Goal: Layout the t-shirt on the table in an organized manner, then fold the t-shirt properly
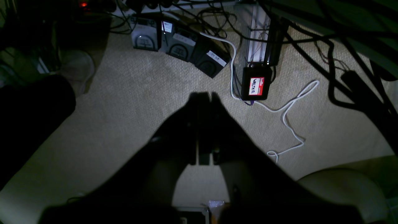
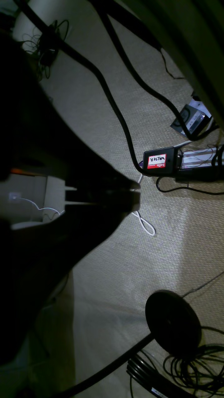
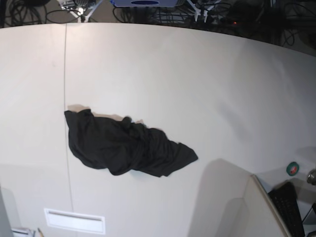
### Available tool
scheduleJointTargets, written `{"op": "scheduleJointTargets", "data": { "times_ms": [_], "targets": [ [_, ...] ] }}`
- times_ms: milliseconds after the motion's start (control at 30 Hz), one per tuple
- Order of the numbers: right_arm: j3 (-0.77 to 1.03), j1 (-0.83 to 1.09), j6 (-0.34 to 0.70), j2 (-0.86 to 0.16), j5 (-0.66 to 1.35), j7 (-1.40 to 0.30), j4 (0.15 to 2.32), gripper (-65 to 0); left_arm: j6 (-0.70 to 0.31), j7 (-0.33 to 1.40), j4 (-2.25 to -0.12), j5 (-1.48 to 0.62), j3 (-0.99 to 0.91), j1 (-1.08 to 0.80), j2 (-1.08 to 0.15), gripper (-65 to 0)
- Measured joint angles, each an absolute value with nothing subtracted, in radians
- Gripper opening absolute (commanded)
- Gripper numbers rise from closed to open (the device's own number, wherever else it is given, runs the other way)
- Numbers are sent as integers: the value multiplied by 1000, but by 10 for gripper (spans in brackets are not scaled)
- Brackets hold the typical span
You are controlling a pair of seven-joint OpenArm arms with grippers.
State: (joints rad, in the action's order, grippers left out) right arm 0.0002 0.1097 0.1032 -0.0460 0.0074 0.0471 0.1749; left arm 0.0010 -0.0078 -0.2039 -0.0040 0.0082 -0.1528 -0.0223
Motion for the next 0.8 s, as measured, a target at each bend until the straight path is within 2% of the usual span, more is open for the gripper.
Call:
{"op": "scheduleJointTargets", "data": {
  "times_ms": [100,200,433,633,733,800],
  "targets": [
    [0,143,104,-46,7,174,179,-650,1,-37,-247,-1,8,-191,-22,-650],
    [0,218,107,-46,0,301,201,-650,-1,-200,-364,-1,12,-297,-31,-650],
    [-4,396,107,-49,0,323,405,-650,6,-326,-456,-4,10,-417,-68,-650],
    [-4,406,107,-49,-2,228,454,-650,1,-329,-396,-6,8,-374,-80,-650],
    [-4,360,107,-49,2,60,436,-650,-1,-129,-233,-5,5,-256,-75,-650],
    [-4,321,107,-44,2,-49,430,-650,1,-92,-173,-5,9,-209,-73,-650]
  ]
}}
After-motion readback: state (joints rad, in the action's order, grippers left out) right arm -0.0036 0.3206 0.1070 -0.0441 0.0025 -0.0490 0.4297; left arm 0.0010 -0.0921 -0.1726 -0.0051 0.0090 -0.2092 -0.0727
